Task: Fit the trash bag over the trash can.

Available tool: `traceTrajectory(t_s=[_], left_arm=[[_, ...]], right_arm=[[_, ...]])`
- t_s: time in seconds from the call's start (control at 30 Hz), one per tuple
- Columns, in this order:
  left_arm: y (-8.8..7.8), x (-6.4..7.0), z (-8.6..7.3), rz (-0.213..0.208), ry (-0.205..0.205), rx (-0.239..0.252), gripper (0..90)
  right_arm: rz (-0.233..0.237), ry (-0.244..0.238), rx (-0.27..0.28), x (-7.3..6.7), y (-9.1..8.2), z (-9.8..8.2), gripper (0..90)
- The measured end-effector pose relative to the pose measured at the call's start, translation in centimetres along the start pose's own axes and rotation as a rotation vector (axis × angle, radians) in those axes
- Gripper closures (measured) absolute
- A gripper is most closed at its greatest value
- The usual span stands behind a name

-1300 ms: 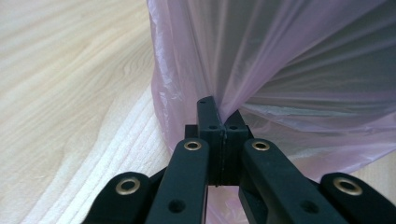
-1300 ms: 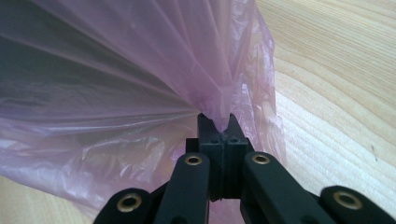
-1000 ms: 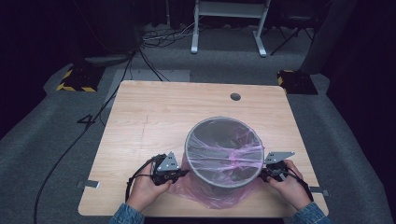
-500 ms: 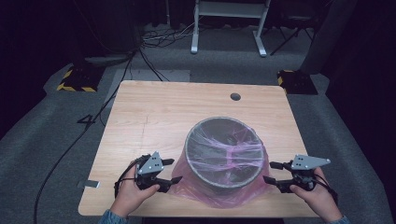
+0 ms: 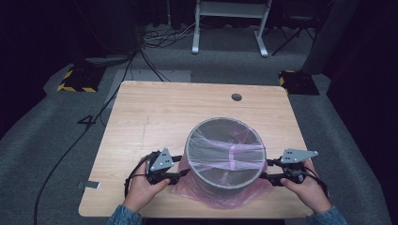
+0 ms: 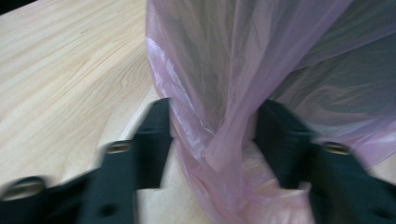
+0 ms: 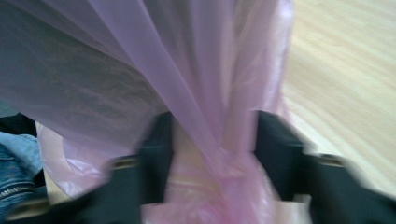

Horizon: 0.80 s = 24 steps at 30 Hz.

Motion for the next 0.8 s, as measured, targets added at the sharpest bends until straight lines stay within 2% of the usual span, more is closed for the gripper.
traceTrajectory(t_s=[0.03, 0.1, 0.23, 0.4, 0.57, 0.7, 0.8], left_arm=[[-0.4, -0.2, -0.1, 0.015, 0.001, -0.006, 33.8], [-1.3, -0.5, -0.4, 0.049, 0.005, -0.002, 29.5], [-2.5, -1.3, -1.1, 0.096, -0.017, -0.014, 27.4], [-3.4, -2.2, -2.4, 0.152, -0.045, -0.075, 27.4], [-4.0, -2.8, -3.4, 0.181, -0.066, -0.121, 26.6], [-4.4, -3.1, -4.6, 0.210, -0.132, -0.159, 26.7], [-4.7, -3.4, -5.5, 0.234, -0.149, -0.196, 26.8]], right_arm=[[0.001, -0.005, 0.014, 0.0, -0.6, 0.1, 32.5], [0.001, -0.016, 0.038, -0.2, -1.9, 0.7, 29.6], [0.003, -0.031, 0.084, -0.8, -4.2, 2.5, 27.1], [0.005, -0.030, 0.169, -1.8, -6.2, 5.8, 24.3], [-0.016, -0.059, 0.199, -2.4, -7.0, 8.4, 24.7], [-0.025, -0.064, 0.213, -2.8, -7.1, 10.4, 24.5], [-0.022, -0.077, 0.216, -3.3, -6.9, 11.7, 24.4]])
Point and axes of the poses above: each handheld gripper's, and its own axes: y roughly forward along the jaws, z roughly out of its top, x roughly to its right, the point moved 6 cm from there along y, roughly forward along the jaws, and after that the axes turned 12 degrees about y, right-handed, at the moved point
